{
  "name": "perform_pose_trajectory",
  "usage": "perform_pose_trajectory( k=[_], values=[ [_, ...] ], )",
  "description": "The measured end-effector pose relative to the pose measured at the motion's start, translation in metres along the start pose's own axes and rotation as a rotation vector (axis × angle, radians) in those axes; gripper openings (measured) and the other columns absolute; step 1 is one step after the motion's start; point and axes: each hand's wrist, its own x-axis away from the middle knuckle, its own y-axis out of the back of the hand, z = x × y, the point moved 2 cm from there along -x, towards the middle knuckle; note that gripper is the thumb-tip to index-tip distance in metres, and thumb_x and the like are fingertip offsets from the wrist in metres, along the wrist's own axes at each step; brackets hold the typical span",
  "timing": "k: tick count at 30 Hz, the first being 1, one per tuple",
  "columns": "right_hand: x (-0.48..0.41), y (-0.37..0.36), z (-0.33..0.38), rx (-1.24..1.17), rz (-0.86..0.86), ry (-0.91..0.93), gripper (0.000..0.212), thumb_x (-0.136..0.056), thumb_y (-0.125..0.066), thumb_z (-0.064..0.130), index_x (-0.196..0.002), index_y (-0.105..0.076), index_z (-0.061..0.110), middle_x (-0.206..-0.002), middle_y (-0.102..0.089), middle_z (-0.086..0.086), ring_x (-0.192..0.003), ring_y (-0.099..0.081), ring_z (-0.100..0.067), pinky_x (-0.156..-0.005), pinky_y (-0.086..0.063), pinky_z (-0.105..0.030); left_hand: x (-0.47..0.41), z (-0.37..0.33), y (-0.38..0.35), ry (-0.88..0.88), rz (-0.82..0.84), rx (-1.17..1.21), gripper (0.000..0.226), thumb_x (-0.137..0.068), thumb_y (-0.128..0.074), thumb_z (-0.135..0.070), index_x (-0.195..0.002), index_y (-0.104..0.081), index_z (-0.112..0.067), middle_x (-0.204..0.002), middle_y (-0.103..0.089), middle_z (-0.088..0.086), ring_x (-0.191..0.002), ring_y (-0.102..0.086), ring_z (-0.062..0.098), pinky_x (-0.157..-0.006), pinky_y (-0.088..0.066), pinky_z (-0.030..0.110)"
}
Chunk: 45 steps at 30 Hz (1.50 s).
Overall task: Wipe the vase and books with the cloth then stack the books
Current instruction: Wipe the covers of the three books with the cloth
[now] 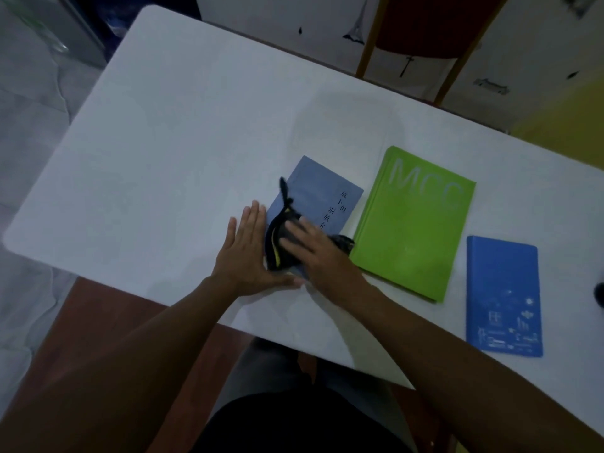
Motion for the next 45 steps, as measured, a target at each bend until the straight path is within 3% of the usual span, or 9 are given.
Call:
perform_pose_trajectory(
  k=[5, 10, 20, 23, 29, 34, 39, 42, 45],
  values=[
    [-0.008, 0.017, -0.029, 0.089, 0.003, -0.051, 0.055, -0.083, -0.063, -0.008, -0.136, -0.064, 0.006, -0.152, -0.05, -0.023, -0.14, -0.044, -0.052, -0.111, -0.042, -0.063, 0.0, 0.0, -0.004, -0.005, -0.083, 0.044, 0.145, -0.061, -0.025, -0.105, -0.161, 0.001, -0.002, -0.17, 0.007, 0.013, -0.157, 0.009, 0.027, -0.127, 0.002, 0.052],
    [-0.076, 0.027, -0.067, 0.018, -0.01, -0.406, 0.074, -0.089, -0.05, -0.02, -0.156, -0.038, 0.007, -0.169, -0.016, -0.019, -0.156, -0.007, -0.048, -0.125, -0.016, -0.06, 0.0, -0.002, -0.005, 0.013, -0.129, 0.075, 0.143, -0.061, -0.032, -0.103, -0.162, -0.003, -0.005, -0.171, 0.001, 0.01, -0.158, 0.003, 0.024, -0.127, -0.001, 0.049],
    [0.01, -0.002, 0.018, -0.056, 0.012, -0.053, 0.064, -0.082, -0.075, -0.006, -0.143, -0.056, 0.001, -0.155, -0.045, -0.023, -0.145, -0.04, -0.046, -0.119, -0.033, -0.056, 0.004, -0.004, -0.003, -0.029, -0.11, 0.002, 0.143, -0.066, -0.033, -0.101, -0.159, -0.003, 0.004, -0.168, 0.004, 0.022, -0.157, 0.005, 0.033, -0.126, -0.003, 0.055],
    [0.041, 0.014, 0.021, -0.121, 0.06, -0.055, 0.066, -0.081, -0.071, -0.013, -0.143, -0.055, 0.002, -0.155, -0.045, -0.023, -0.144, -0.045, -0.041, -0.117, -0.036, -0.047, 0.017, -0.027, 0.004, -0.214, -0.243, 0.075, 0.126, -0.077, -0.063, -0.079, -0.157, -0.017, 0.008, -0.166, -0.018, 0.026, -0.155, -0.018, 0.036, -0.125, -0.015, 0.056],
    [0.078, 0.063, 0.007, -0.232, 0.197, -0.233, 0.038, -0.091, -0.043, 0.016, -0.124, -0.054, 0.0, -0.115, -0.058, -0.019, -0.096, -0.059, -0.036, -0.082, -0.053, -0.051, 0.034, -0.098, -0.008, -0.549, -0.248, 0.125, 0.078, -0.091, -0.07, -0.026, -0.154, -0.032, -0.001, -0.133, -0.063, 0.019, -0.111, -0.067, 0.032, -0.086, -0.059, 0.04],
    [0.14, 0.091, -0.006, -0.212, 0.208, -0.333, 0.047, -0.087, -0.062, 0.0, -0.127, -0.043, 0.016, -0.118, -0.046, -0.006, -0.094, -0.055, -0.028, -0.075, -0.053, -0.05, 0.034, -0.14, -0.01, -0.699, -0.097, -0.006, 0.082, -0.079, -0.076, -0.012, -0.151, -0.038, -0.008, -0.116, -0.073, 0.016, -0.077, -0.073, 0.029, -0.051, -0.055, 0.031],
    [0.189, 0.103, -0.018, -0.062, 0.078, -0.436, 0.061, -0.087, -0.059, -0.006, -0.145, -0.05, 0.013, -0.137, -0.059, -0.014, -0.119, -0.061, -0.033, -0.09, -0.055, -0.042, 0.03, -0.163, -0.004, -0.729, -0.193, -0.067, 0.062, -0.074, -0.082, 0.0, -0.133, -0.062, -0.003, -0.13, -0.069, 0.018, -0.097, -0.076, 0.032, -0.059, -0.06, 0.035],
    [0.199, 0.107, -0.025, -0.012, -0.082, -0.446, 0.066, -0.079, -0.065, -0.014, -0.141, -0.056, 0.007, -0.137, -0.062, -0.017, -0.125, -0.062, -0.034, -0.1, -0.056, -0.043, 0.03, -0.178, 0.006, -0.805, -0.328, -0.083, 0.043, -0.088, -0.061, -0.005, -0.13, -0.066, 0.001, -0.133, -0.067, 0.017, -0.118, -0.066, 0.029, -0.088, -0.058, 0.036],
    [0.213, 0.101, -0.018, -0.004, -0.132, -0.452, 0.06, -0.079, -0.064, -0.008, -0.137, -0.062, 0.005, -0.142, -0.061, -0.017, -0.132, -0.059, -0.034, -0.11, -0.051, -0.046, 0.032, -0.177, -0.002, -0.803, -0.191, -0.103, 0.052, -0.093, -0.044, -0.019, -0.14, -0.058, -0.003, -0.147, -0.057, 0.014, -0.134, -0.053, 0.027, -0.111, -0.043, 0.042]
  ],
)
